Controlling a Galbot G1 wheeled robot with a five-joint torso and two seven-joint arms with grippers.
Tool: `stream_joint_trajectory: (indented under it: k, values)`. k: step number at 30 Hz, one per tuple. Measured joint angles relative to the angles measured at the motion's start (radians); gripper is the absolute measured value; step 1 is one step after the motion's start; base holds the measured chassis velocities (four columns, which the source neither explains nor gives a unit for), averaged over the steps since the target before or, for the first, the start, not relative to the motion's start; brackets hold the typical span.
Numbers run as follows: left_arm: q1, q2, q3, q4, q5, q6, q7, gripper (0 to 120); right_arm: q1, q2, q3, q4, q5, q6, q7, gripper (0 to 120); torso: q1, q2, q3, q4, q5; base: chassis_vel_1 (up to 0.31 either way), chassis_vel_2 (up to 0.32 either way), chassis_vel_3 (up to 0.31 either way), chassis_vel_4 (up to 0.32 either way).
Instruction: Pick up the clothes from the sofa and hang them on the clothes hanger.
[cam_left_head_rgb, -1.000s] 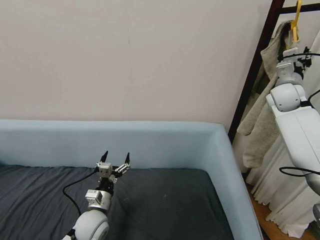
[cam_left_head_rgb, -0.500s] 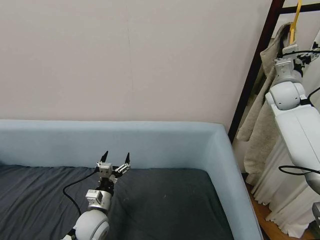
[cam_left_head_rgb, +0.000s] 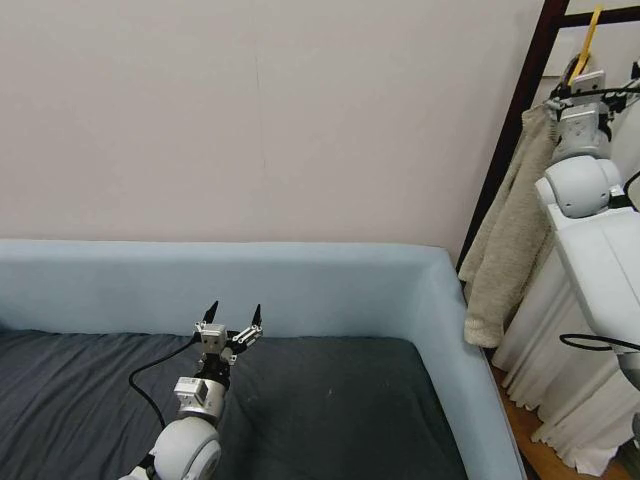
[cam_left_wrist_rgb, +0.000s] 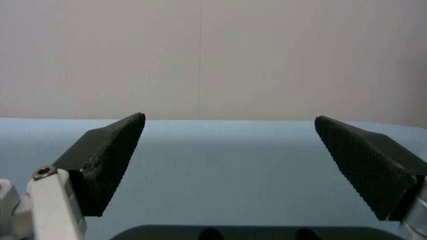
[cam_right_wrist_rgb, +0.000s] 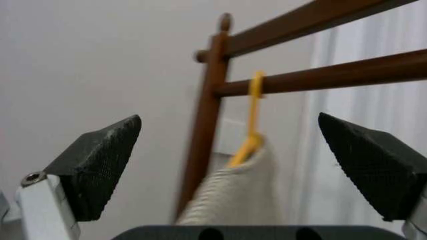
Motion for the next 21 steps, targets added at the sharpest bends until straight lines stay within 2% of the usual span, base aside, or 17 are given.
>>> stream_joint_trajectory:
  k: [1,5,10,12,13,14,16,18,21]
  values:
    - [0.000,0.000,0.000,0.000,0.000,0.000,0.000,100,0.000,0.000,0.000,0.000,0.000,0.000,0.000,100,0.000,0.000,0.000,0.0000,0.0000,0.000,0.000,0.000,0.000]
    - [0.030,-0.029,-0.016,-0.032,0.007,-0.001,0.000,100,-0.109,-0.061,-0.012,0.163,0.239,0.071,-0.088,100,0.000,0.000,0.000,0.0002,0.0000,0.000,0.000,0.000,0.000]
    - [0.075,-0.055,-0.046,-0.074,0.021,-0.002,0.002,100,-0.199,-0.079,-0.013,0.226,0.313,0.114,-0.130,100,0.000,0.000,0.000,0.0001,0.0002,0.000,0.000,0.000,0.000]
    - [0.141,-0.088,-0.083,-0.128,0.034,-0.002,0.014,100,-0.337,-0.091,0.000,0.276,0.356,0.166,-0.194,100,0.000,0.000,0.000,0.0005,0.0005,0.000,0.000,0.000,0.000]
    - [0.171,-0.111,-0.097,-0.156,0.036,-0.003,0.022,100,-0.402,-0.096,0.010,0.295,0.358,0.186,-0.221,100,0.000,0.000,0.000,0.0005,0.0008,0.000,0.000,0.000,0.000]
    - [0.171,-0.111,-0.097,-0.156,0.036,-0.003,0.022,100,-0.402,-0.096,0.010,0.295,0.358,0.186,-0.221,100,0.000,0.000,0.000,0.0005,0.0008,0.000,0.000,0.000,0.000]
    - [0.225,-0.160,-0.123,-0.195,0.048,-0.011,0.040,100,-0.541,-0.102,0.047,0.344,0.344,0.234,-0.295,100,0.000,0.000,0.000,-0.0002,0.0004,0.000,0.000,0.000,0.000]
    - [0.244,-0.178,-0.134,-0.205,0.054,-0.015,0.047,100,-0.583,-0.101,0.057,0.361,0.335,0.248,-0.317,100,0.000,0.000,0.000,0.0000,0.0003,0.000,0.000,0.000,0.000]
    - [0.299,-0.233,-0.174,-0.231,0.066,-0.023,0.053,100,-0.768,-0.083,0.086,0.421,0.239,0.284,-0.358,100,0.000,0.000,0.000,0.0003,0.0004,0.000,0.000,0.000,0.000]
